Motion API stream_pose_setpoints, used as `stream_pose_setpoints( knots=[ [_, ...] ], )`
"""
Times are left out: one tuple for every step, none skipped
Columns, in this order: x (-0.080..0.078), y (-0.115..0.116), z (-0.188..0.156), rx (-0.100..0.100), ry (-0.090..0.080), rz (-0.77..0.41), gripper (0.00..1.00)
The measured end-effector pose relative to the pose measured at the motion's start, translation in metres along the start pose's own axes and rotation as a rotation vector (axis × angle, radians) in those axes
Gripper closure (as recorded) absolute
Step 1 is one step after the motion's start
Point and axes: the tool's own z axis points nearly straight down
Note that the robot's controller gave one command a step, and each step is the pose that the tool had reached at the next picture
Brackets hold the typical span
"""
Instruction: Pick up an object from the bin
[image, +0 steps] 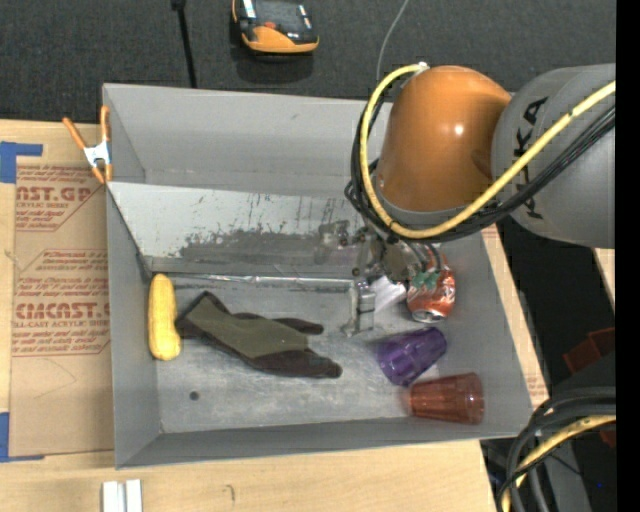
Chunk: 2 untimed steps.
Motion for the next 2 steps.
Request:
stream_pose_setpoints(
  knots=[
    [0.000,0.000,0.000,0.000,0.000,0.000,0.00],
    [0.009,0.017,0.045,0.001,-0.005,-0.062,0.00]
  ],
)
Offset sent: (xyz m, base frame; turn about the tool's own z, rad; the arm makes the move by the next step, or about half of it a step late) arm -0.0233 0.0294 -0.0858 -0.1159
